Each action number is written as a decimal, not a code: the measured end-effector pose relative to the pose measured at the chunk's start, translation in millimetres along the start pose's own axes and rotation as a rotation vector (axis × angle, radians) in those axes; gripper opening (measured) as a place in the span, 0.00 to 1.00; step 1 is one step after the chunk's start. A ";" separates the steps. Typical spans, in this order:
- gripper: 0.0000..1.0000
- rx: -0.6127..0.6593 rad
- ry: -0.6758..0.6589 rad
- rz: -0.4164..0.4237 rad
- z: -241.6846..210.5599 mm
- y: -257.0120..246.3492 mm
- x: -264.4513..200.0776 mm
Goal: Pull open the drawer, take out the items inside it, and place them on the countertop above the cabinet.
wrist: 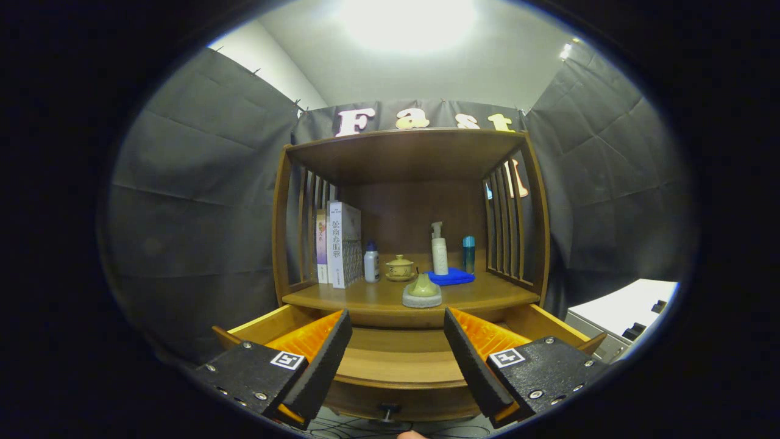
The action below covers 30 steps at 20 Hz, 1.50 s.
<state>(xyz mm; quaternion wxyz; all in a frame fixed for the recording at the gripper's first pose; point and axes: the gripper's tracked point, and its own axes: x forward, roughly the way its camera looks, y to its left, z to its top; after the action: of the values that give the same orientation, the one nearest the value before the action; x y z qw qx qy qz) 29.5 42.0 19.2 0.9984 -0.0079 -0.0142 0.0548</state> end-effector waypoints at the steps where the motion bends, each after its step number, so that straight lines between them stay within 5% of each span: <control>1: 0.94 -0.001 0.003 0.002 -4.4 1.7 -2.8; 17: 0.95 -0.037 0.042 -0.009 -85.3 10.2 -37.9; 30: 0.95 -0.038 0.139 -0.030 -140.1 13.0 -20.7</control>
<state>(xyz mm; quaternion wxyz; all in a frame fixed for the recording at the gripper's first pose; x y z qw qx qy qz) 11.6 50.6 -121.7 0.9973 -0.0304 0.0538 0.0390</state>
